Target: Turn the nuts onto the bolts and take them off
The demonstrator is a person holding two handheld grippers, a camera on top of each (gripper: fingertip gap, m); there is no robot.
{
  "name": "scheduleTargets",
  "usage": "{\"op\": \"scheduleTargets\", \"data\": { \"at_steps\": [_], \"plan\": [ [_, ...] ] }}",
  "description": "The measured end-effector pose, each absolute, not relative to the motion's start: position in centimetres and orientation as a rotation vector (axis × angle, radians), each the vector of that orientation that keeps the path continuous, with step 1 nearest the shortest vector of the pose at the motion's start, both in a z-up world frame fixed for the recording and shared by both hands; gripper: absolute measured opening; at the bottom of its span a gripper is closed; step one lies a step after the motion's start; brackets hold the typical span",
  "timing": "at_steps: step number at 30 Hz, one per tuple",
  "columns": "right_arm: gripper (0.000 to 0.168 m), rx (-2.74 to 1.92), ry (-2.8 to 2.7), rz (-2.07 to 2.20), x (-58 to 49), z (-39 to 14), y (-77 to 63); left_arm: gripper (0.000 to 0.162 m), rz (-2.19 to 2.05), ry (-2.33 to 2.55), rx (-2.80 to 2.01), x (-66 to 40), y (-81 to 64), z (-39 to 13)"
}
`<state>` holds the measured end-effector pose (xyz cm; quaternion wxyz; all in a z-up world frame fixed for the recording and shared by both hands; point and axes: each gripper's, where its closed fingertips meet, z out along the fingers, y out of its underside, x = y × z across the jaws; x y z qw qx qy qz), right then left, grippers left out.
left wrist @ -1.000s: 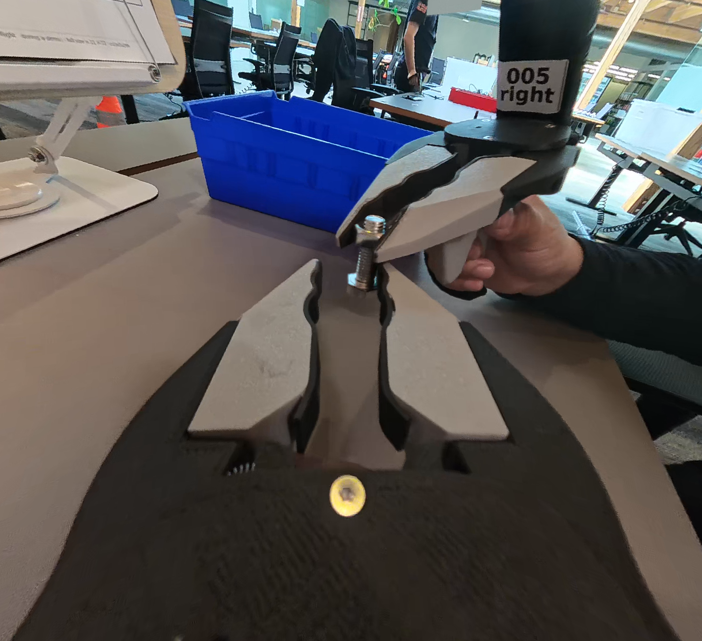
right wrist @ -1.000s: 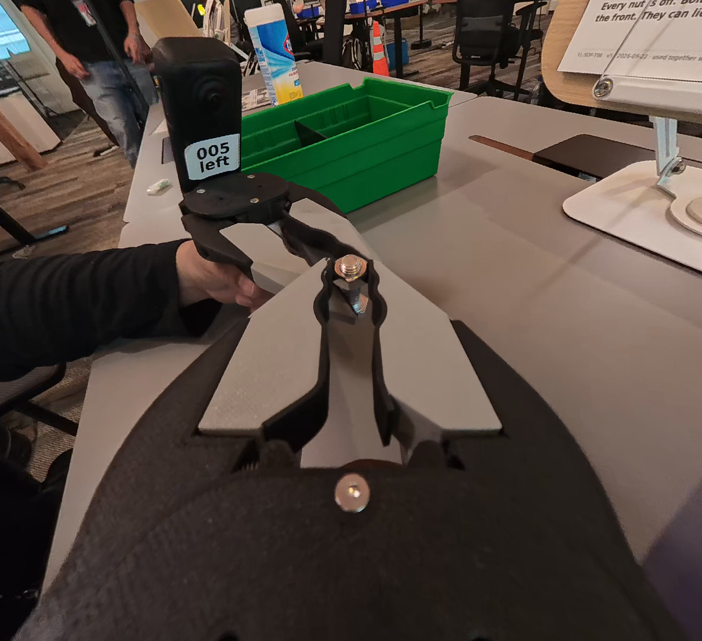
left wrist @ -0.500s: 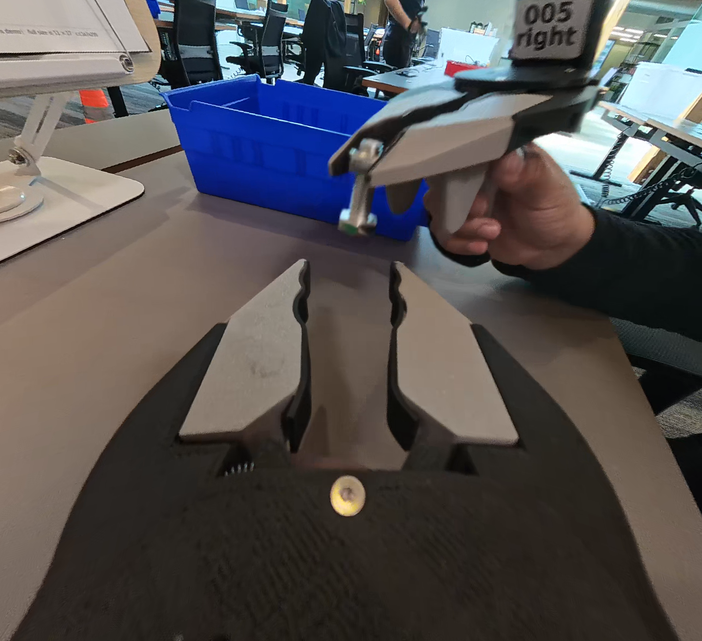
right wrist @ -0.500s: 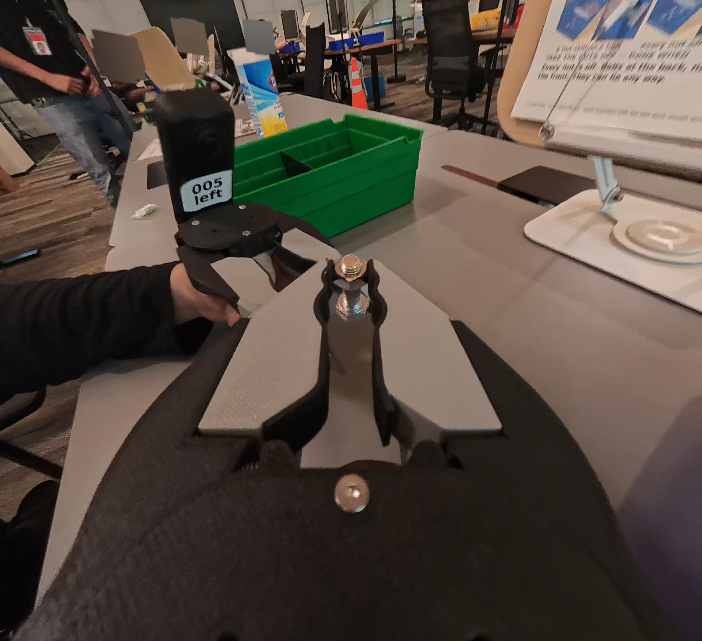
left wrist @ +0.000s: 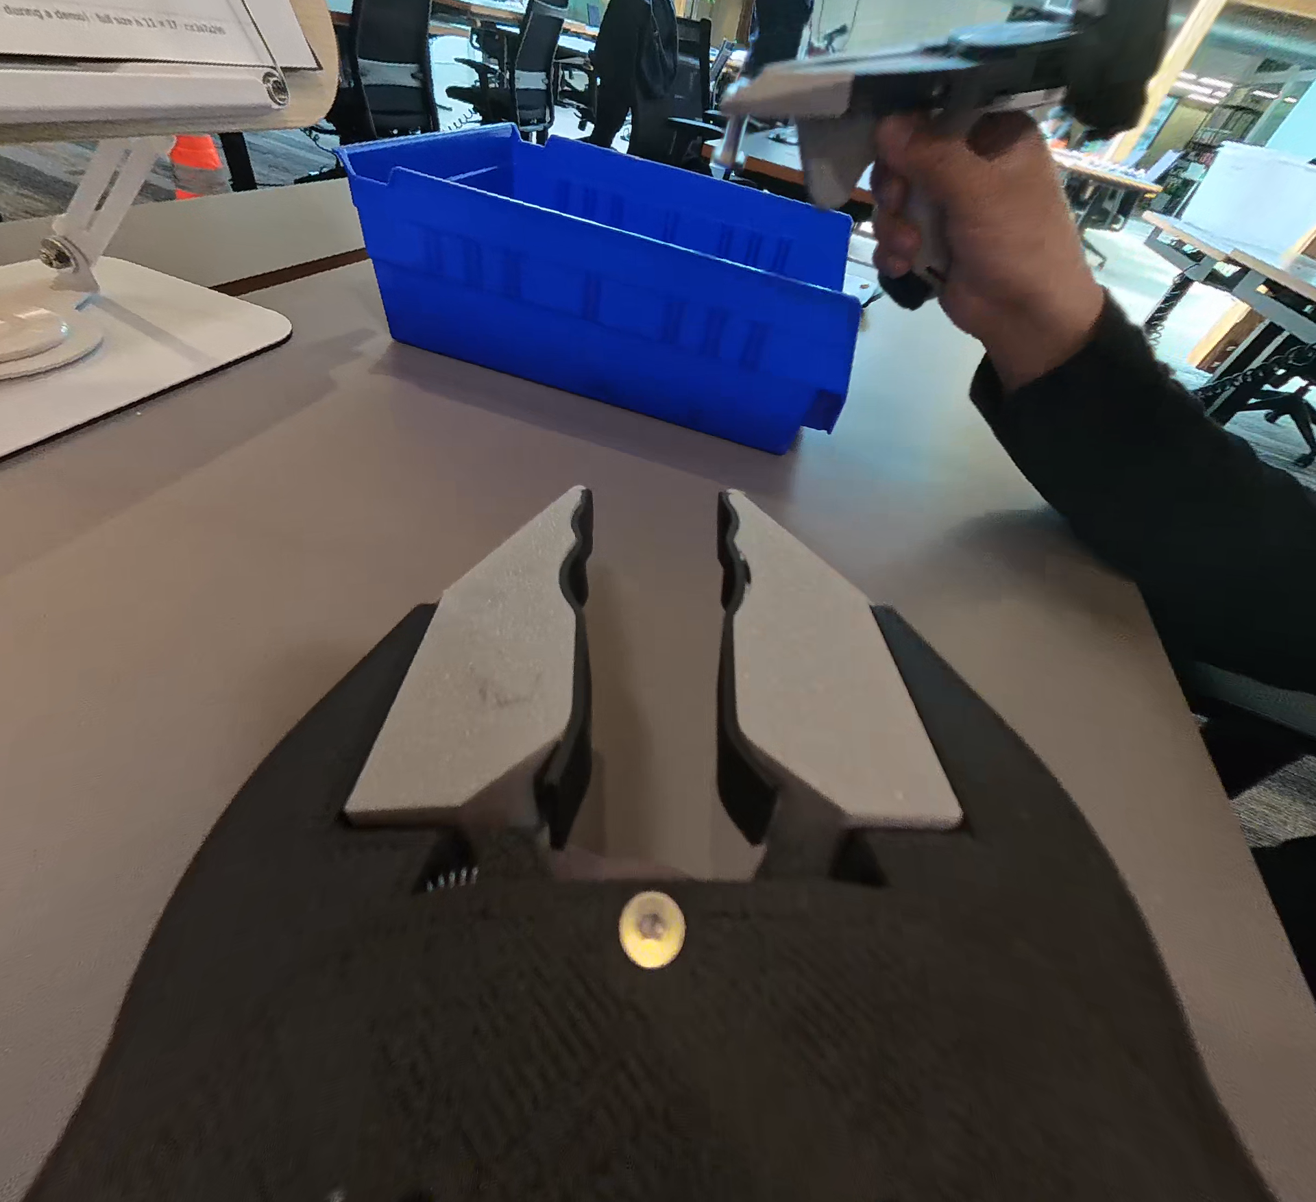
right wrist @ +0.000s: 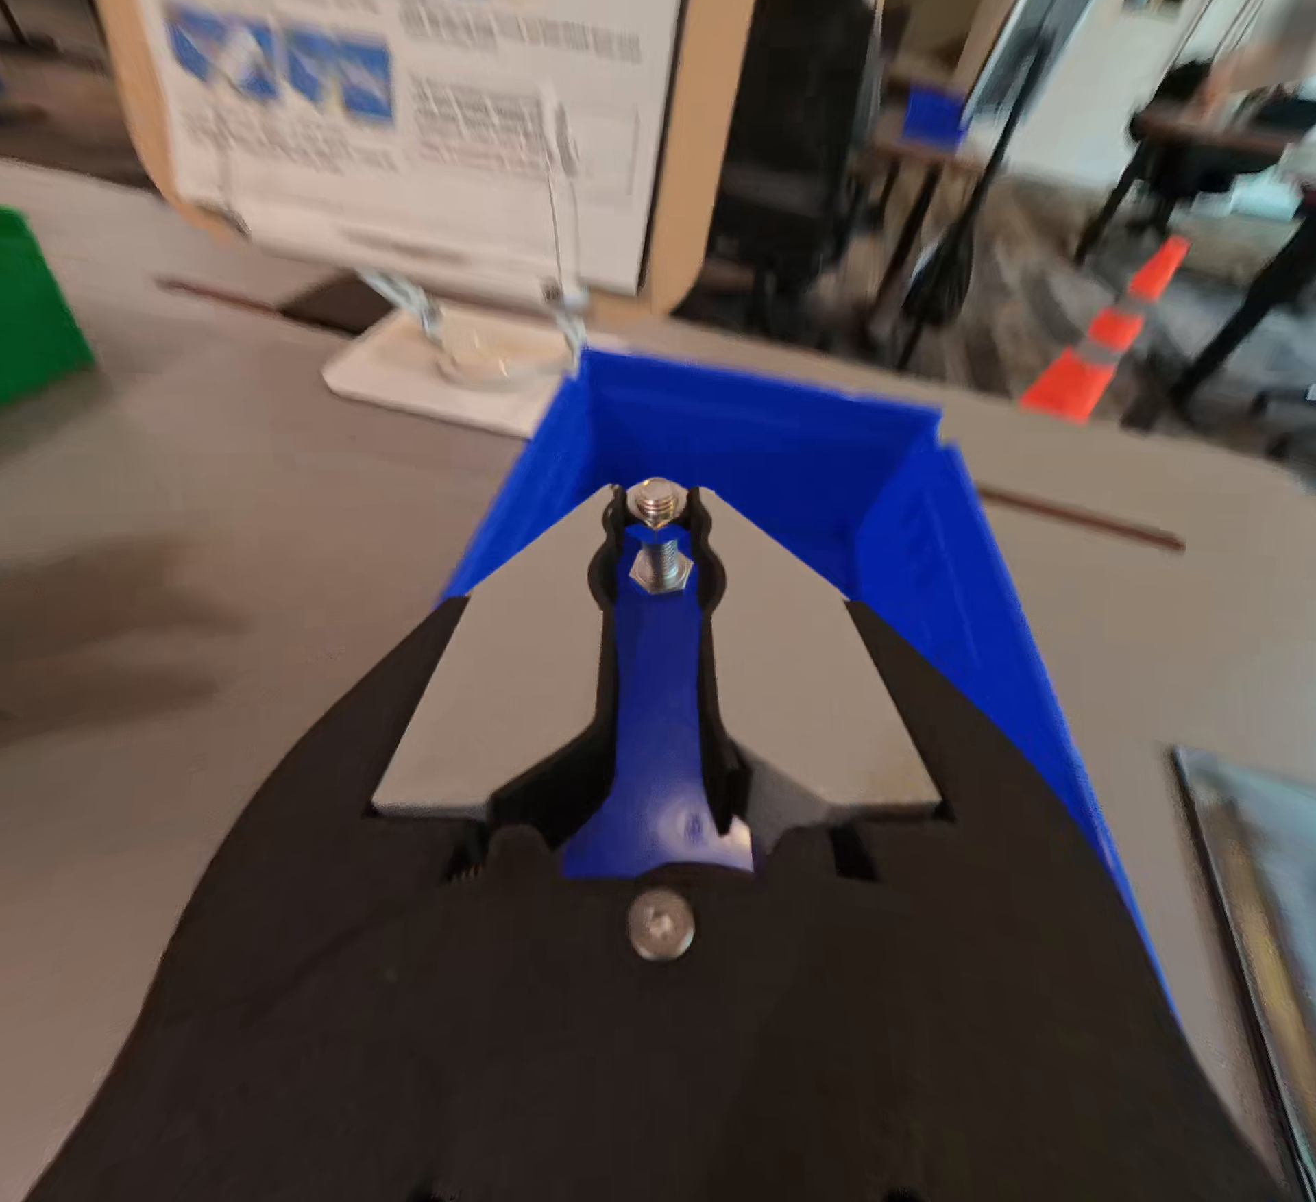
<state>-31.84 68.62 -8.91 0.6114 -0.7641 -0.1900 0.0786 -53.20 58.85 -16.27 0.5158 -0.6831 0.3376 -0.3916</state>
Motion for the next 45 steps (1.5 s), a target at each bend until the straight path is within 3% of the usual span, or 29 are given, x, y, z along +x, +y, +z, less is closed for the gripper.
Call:
{"op": "scheduleTargets", "data": {
  "at_steps": [11, 15, 23, 33, 45],
  "plan": [
    [0.016, -2.302, -0.61, 0.105, -31.2, -20.8, 69.0, 0.032, -0.959, 0.784, -1.642, -53.5, 59.1, -16.1],
    [0.032, -2.215, -0.555, 0.137, -31.3, -19.0, 69.5, 0.032, -0.947, 0.797, -1.641, -53.3, 59.0, -16.2],
    [0.036, -1.818, -0.446, 0.331, -33.1, -10.8, 68.9, 0.032, -0.954, 0.785, -1.646, -53.4, 59.0, -16.2],
    [0.059, -1.413, -0.663, 0.684, -41.3, -4.6, 62.5, 0.032, -0.954, 0.797, -1.653, -53.3, 58.9, -16.3],
    [0.059, -1.382, -0.957, 0.459, -47.4, -7.4, 59.7, 0.032, -0.949, 0.808, -1.659, -53.3, 58.8, -16.5]
  ]
}}
